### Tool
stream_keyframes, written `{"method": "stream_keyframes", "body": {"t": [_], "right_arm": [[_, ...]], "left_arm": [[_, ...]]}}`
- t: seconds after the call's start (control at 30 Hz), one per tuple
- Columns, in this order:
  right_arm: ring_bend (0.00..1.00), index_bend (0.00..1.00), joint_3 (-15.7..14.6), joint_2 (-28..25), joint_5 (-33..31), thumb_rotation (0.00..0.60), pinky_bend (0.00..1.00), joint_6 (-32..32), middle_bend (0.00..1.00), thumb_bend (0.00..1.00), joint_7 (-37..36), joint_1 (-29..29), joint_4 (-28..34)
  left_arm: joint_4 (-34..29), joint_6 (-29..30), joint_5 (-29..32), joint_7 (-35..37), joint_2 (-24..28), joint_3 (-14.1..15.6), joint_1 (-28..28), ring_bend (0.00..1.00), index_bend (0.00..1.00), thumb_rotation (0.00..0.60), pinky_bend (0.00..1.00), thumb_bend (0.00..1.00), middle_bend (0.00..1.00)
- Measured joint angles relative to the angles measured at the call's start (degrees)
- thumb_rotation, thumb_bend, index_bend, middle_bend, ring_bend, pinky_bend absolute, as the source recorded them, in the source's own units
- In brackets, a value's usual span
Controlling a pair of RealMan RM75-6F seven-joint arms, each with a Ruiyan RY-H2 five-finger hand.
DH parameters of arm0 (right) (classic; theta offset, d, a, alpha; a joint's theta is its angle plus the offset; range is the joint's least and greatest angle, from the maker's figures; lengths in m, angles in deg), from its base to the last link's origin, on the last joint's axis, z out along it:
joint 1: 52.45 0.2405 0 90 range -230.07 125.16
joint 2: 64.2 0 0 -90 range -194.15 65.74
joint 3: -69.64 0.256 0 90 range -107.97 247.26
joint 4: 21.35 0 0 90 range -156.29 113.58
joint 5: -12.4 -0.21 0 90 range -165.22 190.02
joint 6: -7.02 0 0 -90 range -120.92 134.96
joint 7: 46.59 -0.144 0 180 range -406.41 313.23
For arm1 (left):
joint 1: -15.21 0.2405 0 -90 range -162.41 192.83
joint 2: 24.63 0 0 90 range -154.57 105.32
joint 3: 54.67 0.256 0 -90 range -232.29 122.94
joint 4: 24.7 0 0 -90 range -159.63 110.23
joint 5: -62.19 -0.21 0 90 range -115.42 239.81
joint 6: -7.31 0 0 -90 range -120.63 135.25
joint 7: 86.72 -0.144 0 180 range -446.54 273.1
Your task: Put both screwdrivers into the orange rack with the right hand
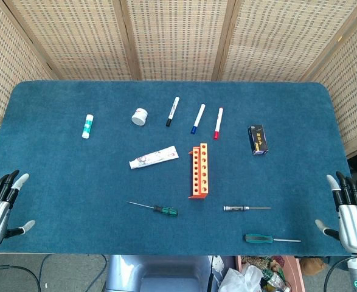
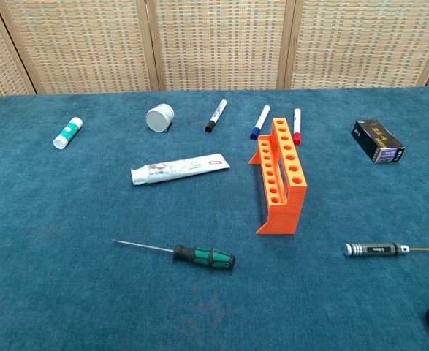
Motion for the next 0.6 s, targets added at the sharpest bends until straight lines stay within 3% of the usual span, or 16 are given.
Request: {"method": "stream_keyframes", "body": {"t": [0.2, 0.37, 0.6], "right_arm": [[0.00, 0.01, -0.2, 0.0, 0.1, 0.600, 0.00, -0.2, 0.00, 0.00, 0.5, 0.0, -0.1], [0.00, 0.08, -0.7, 0.6, 0.6, 0.600, 0.00, -1.7, 0.00, 0.00, 3.1, 0.8, -1.0], [0.00, 0.19, -1.3, 2.6, 2.7, 0.600, 0.00, -7.3, 0.00, 0.00, 16.3, 4.7, -2.8]], "left_arm": [[0.0, -0.1, -0.2, -0.6, -0.2, 0.1, 0.0, 0.00, 0.00, 0.600, 0.00, 0.00, 0.00], [-0.1, 0.3, -0.2, -0.7, -0.3, -0.1, 0.1, 0.00, 0.00, 0.600, 0.00, 0.00, 0.00], [-0.3, -1.0, 1.2, -1.5, -0.5, -0.6, -0.7, 0.00, 0.00, 0.600, 0.00, 0.00, 0.00]]}}
